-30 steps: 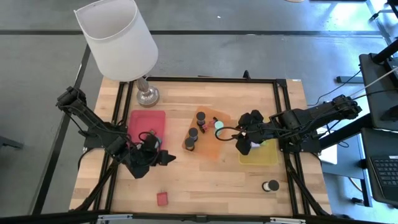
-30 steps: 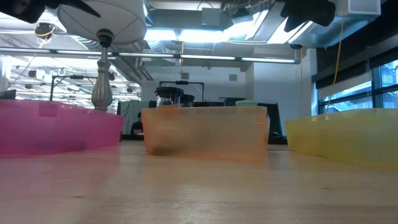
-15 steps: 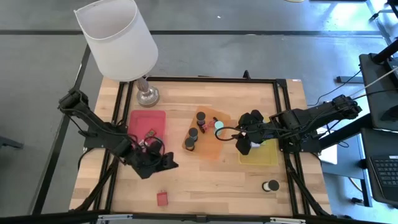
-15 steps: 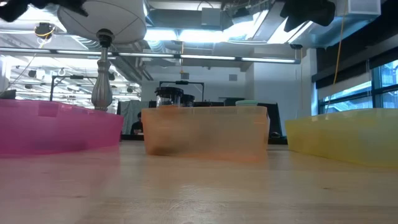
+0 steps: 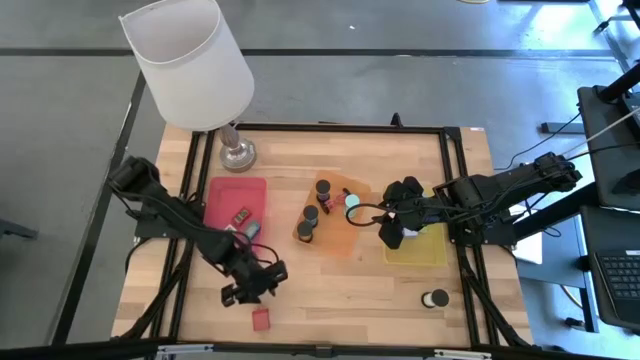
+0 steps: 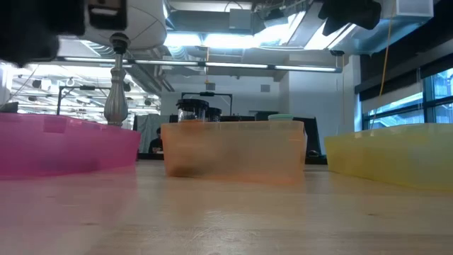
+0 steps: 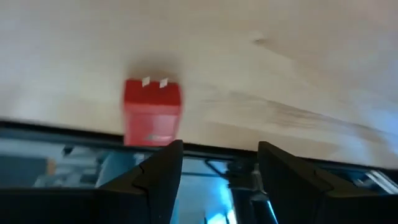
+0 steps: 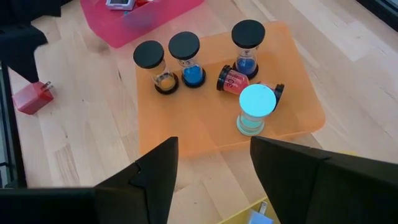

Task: Pick & Place Office items
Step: Put the red charger adapter into the yellow bin

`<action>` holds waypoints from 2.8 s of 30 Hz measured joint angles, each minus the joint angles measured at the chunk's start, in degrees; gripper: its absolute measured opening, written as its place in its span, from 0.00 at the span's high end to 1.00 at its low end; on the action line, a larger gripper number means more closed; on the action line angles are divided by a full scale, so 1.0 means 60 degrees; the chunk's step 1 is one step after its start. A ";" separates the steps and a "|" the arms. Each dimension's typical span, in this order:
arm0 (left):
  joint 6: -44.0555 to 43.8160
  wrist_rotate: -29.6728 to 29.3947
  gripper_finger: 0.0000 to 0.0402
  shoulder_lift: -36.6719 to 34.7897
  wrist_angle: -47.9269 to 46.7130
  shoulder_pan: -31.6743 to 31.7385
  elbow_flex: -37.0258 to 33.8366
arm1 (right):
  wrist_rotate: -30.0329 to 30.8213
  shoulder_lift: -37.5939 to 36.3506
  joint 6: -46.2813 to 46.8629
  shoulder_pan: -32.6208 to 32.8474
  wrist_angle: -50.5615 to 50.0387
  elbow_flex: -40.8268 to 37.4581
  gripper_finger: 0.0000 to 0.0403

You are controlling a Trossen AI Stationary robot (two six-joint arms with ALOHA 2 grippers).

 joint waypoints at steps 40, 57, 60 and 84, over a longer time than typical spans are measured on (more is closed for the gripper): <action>0.0259 0.2184 0.00 0.2801 0.1797 -0.0375 0.0026 | -0.0024 0.0000 0.0000 -0.0001 0.0078 0.0000 0.49; 0.0606 0.2151 0.21 0.2868 0.1714 -0.0386 0.0044 | -0.0021 -0.0002 0.0000 -0.0001 0.0109 0.0000 0.49; 0.0647 0.2188 0.28 0.2870 0.1689 -0.0386 0.0043 | -0.0015 0.0000 0.0000 -0.0004 0.0109 0.0000 0.49; 0.1726 0.1921 0.47 0.2343 0.2026 0.0272 -0.0011 | 0.0000 0.0000 0.0000 0.0000 0.0149 0.0000 0.50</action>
